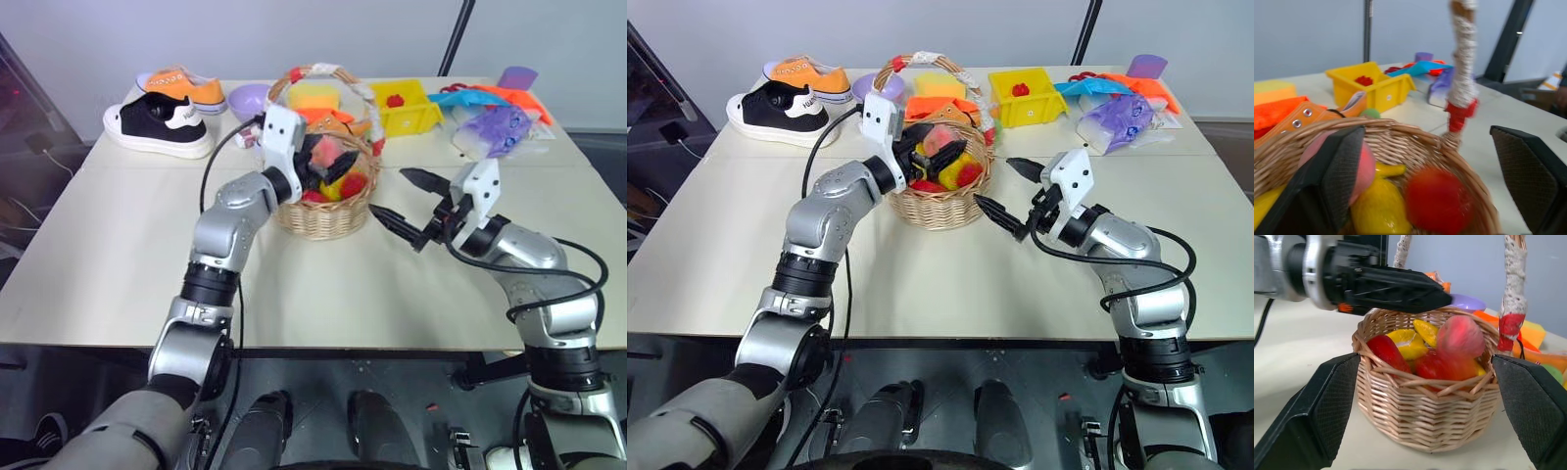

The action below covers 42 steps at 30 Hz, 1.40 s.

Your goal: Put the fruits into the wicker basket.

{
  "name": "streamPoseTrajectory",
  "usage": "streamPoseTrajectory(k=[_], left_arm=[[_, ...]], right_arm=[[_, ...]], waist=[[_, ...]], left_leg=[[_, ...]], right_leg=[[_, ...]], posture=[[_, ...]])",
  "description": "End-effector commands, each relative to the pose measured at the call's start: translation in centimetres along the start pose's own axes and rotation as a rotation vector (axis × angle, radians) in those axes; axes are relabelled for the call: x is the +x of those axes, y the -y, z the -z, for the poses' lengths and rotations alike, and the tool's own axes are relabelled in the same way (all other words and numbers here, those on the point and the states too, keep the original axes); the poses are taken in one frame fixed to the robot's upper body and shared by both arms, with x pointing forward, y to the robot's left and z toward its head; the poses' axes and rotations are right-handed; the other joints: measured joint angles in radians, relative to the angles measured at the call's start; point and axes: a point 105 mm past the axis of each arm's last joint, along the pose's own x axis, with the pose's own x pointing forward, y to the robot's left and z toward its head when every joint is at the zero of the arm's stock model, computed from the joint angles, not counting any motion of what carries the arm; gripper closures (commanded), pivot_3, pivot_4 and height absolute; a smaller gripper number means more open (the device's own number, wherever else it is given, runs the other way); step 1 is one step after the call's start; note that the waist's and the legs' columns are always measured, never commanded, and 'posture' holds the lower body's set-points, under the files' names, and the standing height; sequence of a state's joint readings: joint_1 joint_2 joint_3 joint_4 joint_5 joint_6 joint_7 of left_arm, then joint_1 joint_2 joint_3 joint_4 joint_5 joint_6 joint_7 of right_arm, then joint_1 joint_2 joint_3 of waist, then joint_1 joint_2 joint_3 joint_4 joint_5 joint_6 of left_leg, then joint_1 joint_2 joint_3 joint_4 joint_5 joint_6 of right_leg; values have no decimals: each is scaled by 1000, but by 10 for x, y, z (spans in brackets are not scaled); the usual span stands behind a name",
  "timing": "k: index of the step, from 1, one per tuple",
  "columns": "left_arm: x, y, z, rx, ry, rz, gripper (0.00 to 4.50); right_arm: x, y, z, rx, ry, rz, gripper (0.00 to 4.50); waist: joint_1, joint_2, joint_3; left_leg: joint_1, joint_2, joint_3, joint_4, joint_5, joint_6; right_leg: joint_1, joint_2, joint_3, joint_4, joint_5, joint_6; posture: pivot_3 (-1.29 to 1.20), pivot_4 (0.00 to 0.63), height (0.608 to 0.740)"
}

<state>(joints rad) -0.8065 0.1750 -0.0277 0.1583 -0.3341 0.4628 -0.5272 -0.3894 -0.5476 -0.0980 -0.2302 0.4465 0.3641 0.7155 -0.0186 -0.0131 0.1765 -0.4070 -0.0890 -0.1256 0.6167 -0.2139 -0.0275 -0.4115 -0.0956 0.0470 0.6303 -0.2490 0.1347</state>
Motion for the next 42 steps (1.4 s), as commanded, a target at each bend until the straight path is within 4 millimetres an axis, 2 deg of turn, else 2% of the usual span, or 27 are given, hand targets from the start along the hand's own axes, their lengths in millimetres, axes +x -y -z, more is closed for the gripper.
streamPoseTrajectory(k=[1,4,7,9,12,17,21,26,29,36,37,42], left_arm=[[-29,4,-20,123,60,49,61],[-74,-3,-22,137,56,61,61],[-112,-18,-25,148,58,13,61],[-141,-32,-19,163,15,-53,61],[-177,-38,-14,161,-1,-100,61],[-211,-39,3,146,-66,-183,61],[-221,-25,7,149,-56,-190,61],[-233,-18,8,131,-43,-215,61],[-234,-17,7,134,-36,-225,0],[-232,-12,11,121,-39,-192,0],[-232,-12,12,119,-42,-188,0],[-228,-13,20,89,-84,-146,0]], right_arm=[[-1,14,-14,-47,60,96,0],[8,30,-19,3,110,221,0],[18,33,-20,18,129,266,0],[28,35,-14,31,116,294,0],[46,40,-12,55,121,322,0],[68,48,-5,8,95,346,0],[76,54,-1,1,97,350,0],[83,55,0,18,111,330,0],[83,60,0,42,125,337,824],[81,60,-1,51,129,325,4235],[80,60,-1,44,129,328,4481],[61,74,-11,25,155,376,4479]], waist=[[1,0,0],[-4,1,0],[1,1,0],[3,1,0],[3,2,0],[5,2,0],[7,2,0],[-1,2,0],[-2,2,0],[-1,2,0],[-1,3,0],[1,3,0]], left_leg=[[0,0,0,0,0,0],[1,0,1,-1,0,0],[0,1,1,-2,0,-1],[0,1,0,-1,1,-1],[1,0,1,-1,1,-1],[0,1,0,-2,1,-1],[0,0,0,-2,0,-1],[0,1,1,-3,0,-1],[1,1,1,-3,0,-1],[1,1,1,-3,0,-1],[1,1,1,-3,0,-1],[1,1,1,-3,0,-1]], right_leg=[[0,0,0,0,0,0],[0,0,1,1,0,0],[-2,0,2,1,0,-1],[-1,0,1,1,0,-1],[-1,0,2,0,0,-1],[-1,0,1,0,0,-1],[-1,-1,1,-1,0,-1],[-1,-1,1,-1,0,-2],[-2,0,1,-1,0,-2],[-1,0,1,-1,0,-2],[-1,0,1,-1,0,-2],[-1,0,1,-1,0,-2]], posture=[[0,150,740],[0,150,740],[0,150,740],[0,150,740],[0,150,740],[0,150,740],[0,150,740],[0,150,740],[0,150,740],[0,150,740],[0,150,740],[0,150,740]])
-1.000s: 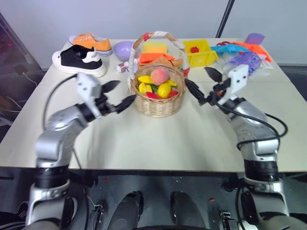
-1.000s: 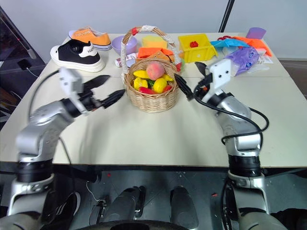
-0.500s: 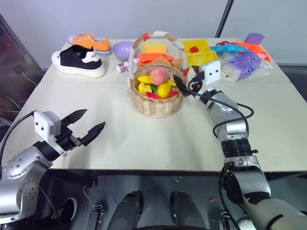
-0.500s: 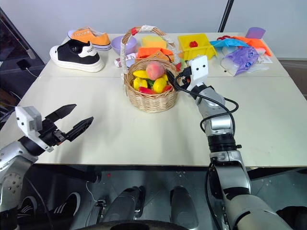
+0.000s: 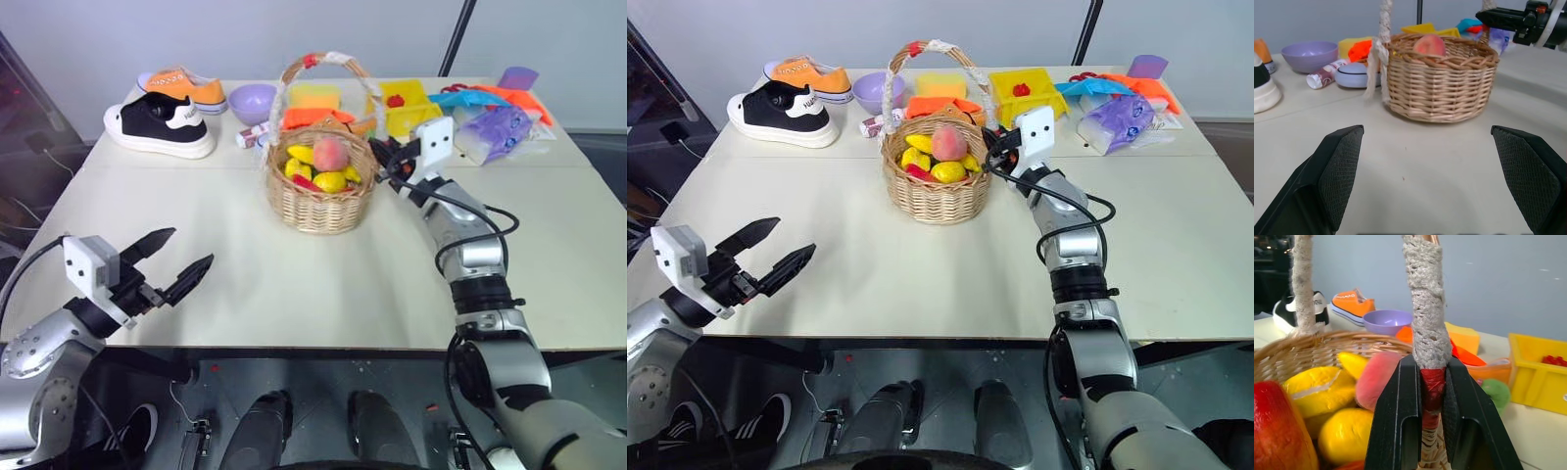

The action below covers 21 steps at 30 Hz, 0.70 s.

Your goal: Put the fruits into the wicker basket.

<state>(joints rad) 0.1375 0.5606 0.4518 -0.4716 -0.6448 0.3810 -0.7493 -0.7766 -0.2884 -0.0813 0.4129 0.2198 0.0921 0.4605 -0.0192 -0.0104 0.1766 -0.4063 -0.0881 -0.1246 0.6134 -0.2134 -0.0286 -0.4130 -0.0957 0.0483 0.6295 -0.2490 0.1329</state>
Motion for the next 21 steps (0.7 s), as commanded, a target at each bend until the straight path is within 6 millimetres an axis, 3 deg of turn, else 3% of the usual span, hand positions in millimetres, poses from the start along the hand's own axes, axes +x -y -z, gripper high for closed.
streamPoseTrajectory(k=[1,5,10,14,18,21], left_arm=[[3,7,-1,6,-14,79,0],[7,19,3,8,-42,186,0],[15,22,17,-34,-136,294,0],[37,22,22,-4,-143,377,0],[54,24,20,-3,-124,449,0],[61,24,23,22,-137,482,0]], right_arm=[[-11,21,-36,-25,113,48,4479],[-31,47,-55,-40,164,109,4479],[-87,105,-84,-82,181,303,4480],[-134,140,-83,-131,132,466,4480],[-170,158,-80,-188,98,595,4480],[-187,163,-77,-194,82,645,4480]], waist=[[4,0,0],[6,1,0],[8,2,1],[10,2,1],[-3,3,1],[-5,6,1]], left_leg=[[0,0,0,0,0,0],[-1,0,0,0,0,0],[-1,0,0,0,0,0],[-1,0,0,1,0,1],[0,0,3,0,0,1],[1,1,7,0,-1,1]], right_leg=[[0,0,0,0,0,0],[0,-1,0,-1,0,-1],[0,-1,0,-1,-2,-3],[2,-1,-2,-2,-2,-3],[1,-1,1,-1,-2,-3],[0,0,2,0,0,0]], posture=[[0,150,740],[0,150,740],[0,150,740],[0,150,740],[0,150,740],[0,150,740]])
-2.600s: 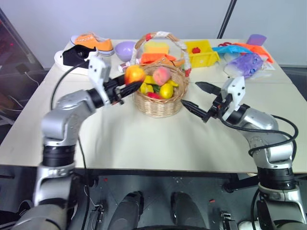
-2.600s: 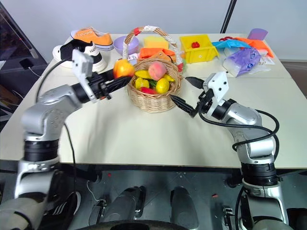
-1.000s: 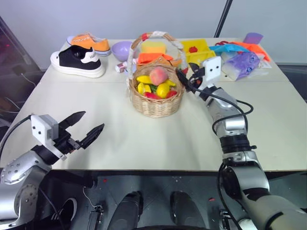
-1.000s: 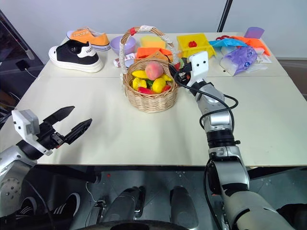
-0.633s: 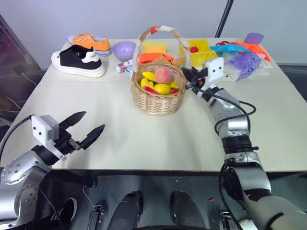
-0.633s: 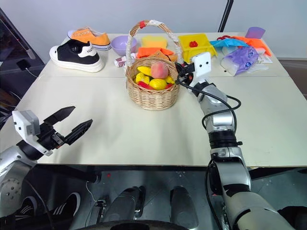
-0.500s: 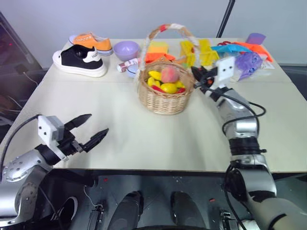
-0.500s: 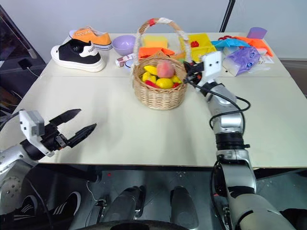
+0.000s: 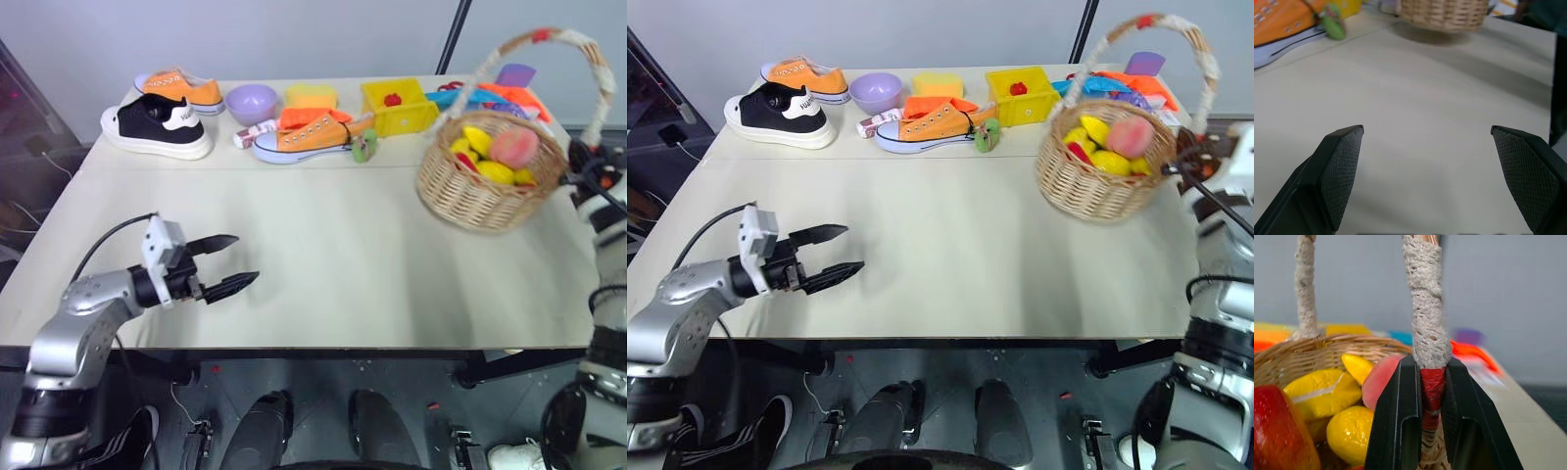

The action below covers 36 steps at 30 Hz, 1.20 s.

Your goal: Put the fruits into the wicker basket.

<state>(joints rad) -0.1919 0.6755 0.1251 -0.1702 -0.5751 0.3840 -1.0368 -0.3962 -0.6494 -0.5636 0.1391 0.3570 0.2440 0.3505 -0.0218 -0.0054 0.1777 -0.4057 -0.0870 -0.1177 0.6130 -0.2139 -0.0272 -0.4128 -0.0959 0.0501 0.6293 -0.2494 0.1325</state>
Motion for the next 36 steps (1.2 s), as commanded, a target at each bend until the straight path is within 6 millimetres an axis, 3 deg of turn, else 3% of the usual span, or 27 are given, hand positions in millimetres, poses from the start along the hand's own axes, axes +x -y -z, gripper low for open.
streamPoseTrajectory(k=[1,6,13,19,22,28,32,35,36], left_arm=[[5,-3,0,46,-13,32,0],[13,-6,-2,61,-3,68,0],[16,-8,-4,63,25,47,0],[12,-8,-2,58,19,29,0],[9,-8,-1,58,23,16,0],[3,-9,1,57,33,-27,0],[1,-10,3,41,41,-60,0],[-2,-18,4,45,55,-151,0],[-4,-24,3,59,64,-199,0]], right_arm=[[-12,19,-35,-45,116,67,4480],[-26,40,-23,-49,93,171,4480],[-29,33,-6,-44,68,159,4480],[-29,31,-7,-54,76,147,1528],[-29,27,-16,-67,99,128,129],[-59,8,-37,-115,176,206,22],[-74,-20,-43,-24,239,258,22],[-72,-85,-40,2,256,40,22],[-69,-117,-36,25,249,-131,22]], waist=[[-1,1,0],[7,1,0],[4,1,0],[6,1,0],[7,1,0],[9,1,0],[9,1,0],[5,2,0],[1,2,0]], left_leg=[[0,0,1,0,0,0],[0,0,1,1,0,1],[0,0,0,1,0,1],[0,0,0,1,0,1],[1,0,0,1,0,1],[1,0,-2,1,0,1],[1,0,-2,1,0,1],[1,0,-2,1,0,1],[1,0,-2,1,0,1]], right_leg=[[0,0,1,0,0,0],[0,0,1,0,0,0],[0,0,1,0,0,0],[1,0,1,0,0,0],[1,0,1,0,0,0],[1,0,1,0,0,1],[1,-1,1,0,0,0],[1,-1,1,0,-1,-1],[1,0,1,0,-1,-1]], posture=[[0,150,740],[0,150,740],[0,150,740],[0,150,740],[0,150,740],[0,150,740],[0,150,740],[0,150,740],[0,150,740]])
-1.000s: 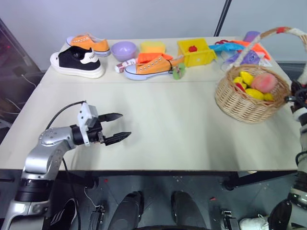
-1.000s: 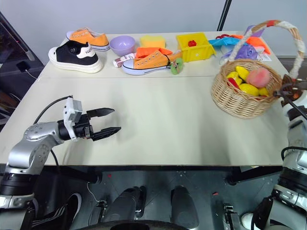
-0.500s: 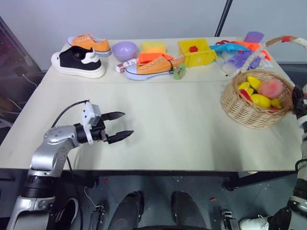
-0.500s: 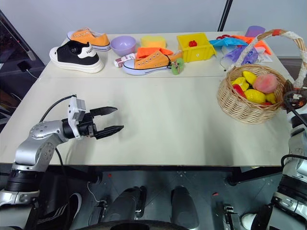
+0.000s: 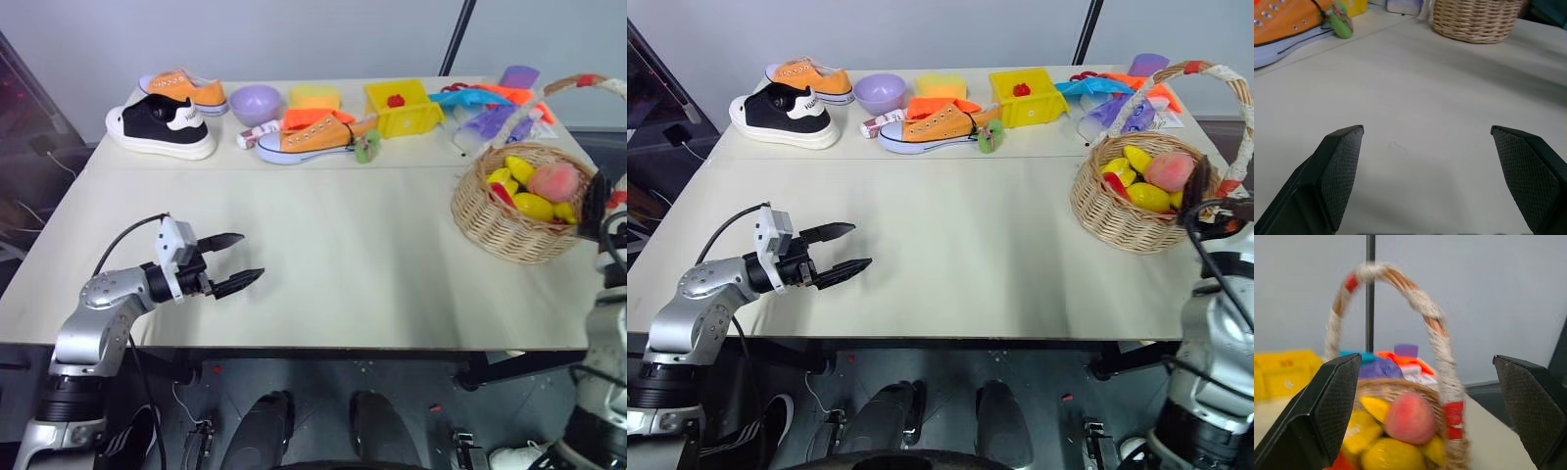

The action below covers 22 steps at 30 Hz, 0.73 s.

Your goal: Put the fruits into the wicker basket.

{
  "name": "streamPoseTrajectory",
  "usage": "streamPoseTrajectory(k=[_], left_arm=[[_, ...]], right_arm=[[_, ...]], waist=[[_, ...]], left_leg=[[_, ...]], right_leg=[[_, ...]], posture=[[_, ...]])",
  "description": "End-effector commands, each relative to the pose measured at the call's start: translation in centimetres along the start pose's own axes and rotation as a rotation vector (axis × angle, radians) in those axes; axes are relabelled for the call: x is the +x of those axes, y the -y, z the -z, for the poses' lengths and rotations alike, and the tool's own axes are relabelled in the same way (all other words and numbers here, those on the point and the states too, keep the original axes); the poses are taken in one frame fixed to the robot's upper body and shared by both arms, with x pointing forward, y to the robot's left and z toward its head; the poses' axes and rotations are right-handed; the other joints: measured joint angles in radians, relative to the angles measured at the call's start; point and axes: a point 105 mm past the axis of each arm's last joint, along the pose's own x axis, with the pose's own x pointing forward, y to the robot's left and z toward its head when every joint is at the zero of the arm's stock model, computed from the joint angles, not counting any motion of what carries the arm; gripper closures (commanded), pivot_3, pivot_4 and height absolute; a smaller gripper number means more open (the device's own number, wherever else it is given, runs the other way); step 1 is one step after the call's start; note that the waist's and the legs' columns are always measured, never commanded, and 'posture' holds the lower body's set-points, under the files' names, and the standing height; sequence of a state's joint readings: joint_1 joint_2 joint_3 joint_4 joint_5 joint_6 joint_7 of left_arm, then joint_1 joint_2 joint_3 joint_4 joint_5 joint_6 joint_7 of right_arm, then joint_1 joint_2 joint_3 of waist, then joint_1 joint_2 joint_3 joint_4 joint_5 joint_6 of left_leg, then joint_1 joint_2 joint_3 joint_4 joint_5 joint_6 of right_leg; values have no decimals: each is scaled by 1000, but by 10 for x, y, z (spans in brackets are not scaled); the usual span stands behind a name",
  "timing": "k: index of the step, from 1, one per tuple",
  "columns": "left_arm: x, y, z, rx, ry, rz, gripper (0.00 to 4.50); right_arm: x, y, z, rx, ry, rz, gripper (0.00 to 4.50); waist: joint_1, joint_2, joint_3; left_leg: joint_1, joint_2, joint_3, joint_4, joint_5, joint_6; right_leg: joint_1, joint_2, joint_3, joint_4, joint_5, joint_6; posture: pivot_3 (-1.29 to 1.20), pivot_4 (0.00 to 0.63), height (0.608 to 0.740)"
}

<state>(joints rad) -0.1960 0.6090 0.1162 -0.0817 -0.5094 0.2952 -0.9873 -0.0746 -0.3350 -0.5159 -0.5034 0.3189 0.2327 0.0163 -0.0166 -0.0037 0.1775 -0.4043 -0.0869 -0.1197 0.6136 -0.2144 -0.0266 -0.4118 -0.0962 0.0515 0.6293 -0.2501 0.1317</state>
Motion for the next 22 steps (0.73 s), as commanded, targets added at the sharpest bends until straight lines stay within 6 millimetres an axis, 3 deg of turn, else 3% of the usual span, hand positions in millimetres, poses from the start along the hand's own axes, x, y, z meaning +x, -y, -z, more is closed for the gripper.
streamPoseTrajectory(k=[1,2,4,6,9,12,16,22], left_arm=[[-9,-19,-13,85,51,-160,0],[-13,-28,-10,87,44,-230,0],[-22,-42,-6,63,33,-334,0],[-28,-50,-6,47,44,-408,0],[-52,-66,3,27,30,-589,0],[-76,-78,-1,22,93,-755,0],[-96,-84,-4,31,143,-898,0],[-112,-86,0,62,132,-1004,0]], right_arm=[[-9,-87,-8,89,43,-417,22],[-13,-110,0,122,-3,-564,22],[-20,-134,11,186,-75,-765,22],[-20,-140,16,220,-106,-864,22],[-20,-153,39,147,-189,-1059,22],[-34,-163,52,94,-219,-1237,22],[-32,-168,63,51,-203,-1284,22],[-27,-181,62,75,-160,-1325,22]], waist=[[-5,0,0],[-5,0,0],[-2,0,0],[6,-1,0],[5,-2,0],[5,-3,0],[4,-3,0],[3,-3,0]], left_leg=[[0,0,0,0,0,0],[1,0,1,0,0,0],[1,0,1,0,0,0],[1,0,0,0,0,0],[1,-1,-2,1,0,0],[1,-1,-2,1,0,1],[0,-1,-3,0,0,0],[1,-1,-3,1,0,0]], right_leg=[[0,0,0,0,0,0],[0,0,0,0,0,0],[1,0,0,0,0,1],[2,0,-1,-1,1,1],[3,-1,-2,-2,1,1],[3,-1,-3,-3,1,1],[3,0,-4,-2,1,2],[3,0,-3,-2,1,2]], posture=[[0,150,740],[0,150,740],[0,150,740],[0,150,740],[0,150,740],[0,150,740],[0,150,740],[0,150,740]])
